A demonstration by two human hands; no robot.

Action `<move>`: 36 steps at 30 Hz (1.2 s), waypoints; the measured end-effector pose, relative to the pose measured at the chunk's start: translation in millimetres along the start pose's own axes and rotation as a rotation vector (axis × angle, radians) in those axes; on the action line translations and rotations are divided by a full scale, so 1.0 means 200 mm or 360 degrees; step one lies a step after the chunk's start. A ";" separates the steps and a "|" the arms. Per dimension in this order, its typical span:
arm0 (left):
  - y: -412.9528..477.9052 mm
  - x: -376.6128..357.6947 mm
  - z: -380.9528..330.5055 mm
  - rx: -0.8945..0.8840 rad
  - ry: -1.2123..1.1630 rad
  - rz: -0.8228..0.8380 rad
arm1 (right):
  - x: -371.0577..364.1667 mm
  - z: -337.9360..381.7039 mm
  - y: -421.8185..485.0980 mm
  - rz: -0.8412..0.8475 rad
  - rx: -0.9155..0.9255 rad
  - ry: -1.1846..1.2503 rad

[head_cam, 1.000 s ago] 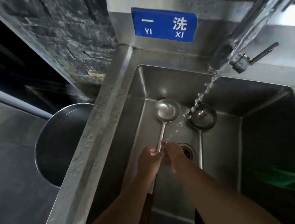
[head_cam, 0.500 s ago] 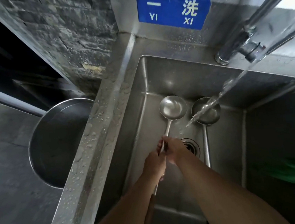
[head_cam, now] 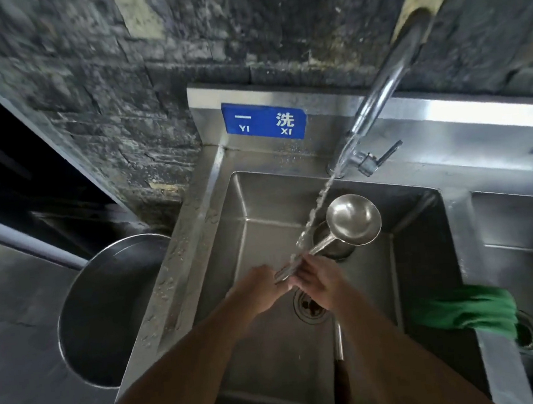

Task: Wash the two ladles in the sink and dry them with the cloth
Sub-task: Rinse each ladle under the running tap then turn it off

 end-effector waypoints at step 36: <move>-0.21 0.41 -0.05 -0.0416 0.0509 -0.0180 | 0.00 0.25 -0.27 0.0082 0.0420 0.0391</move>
Point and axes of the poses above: each hand's wrist, its own y-axis towards the middle knuckle, its own x-axis out of the back of the hand, z = x × y, the point moved 9 cm from there along y, towards the middle knuckle, and after that the axes turned 9 degrees about -x, right-handed, at the moved point
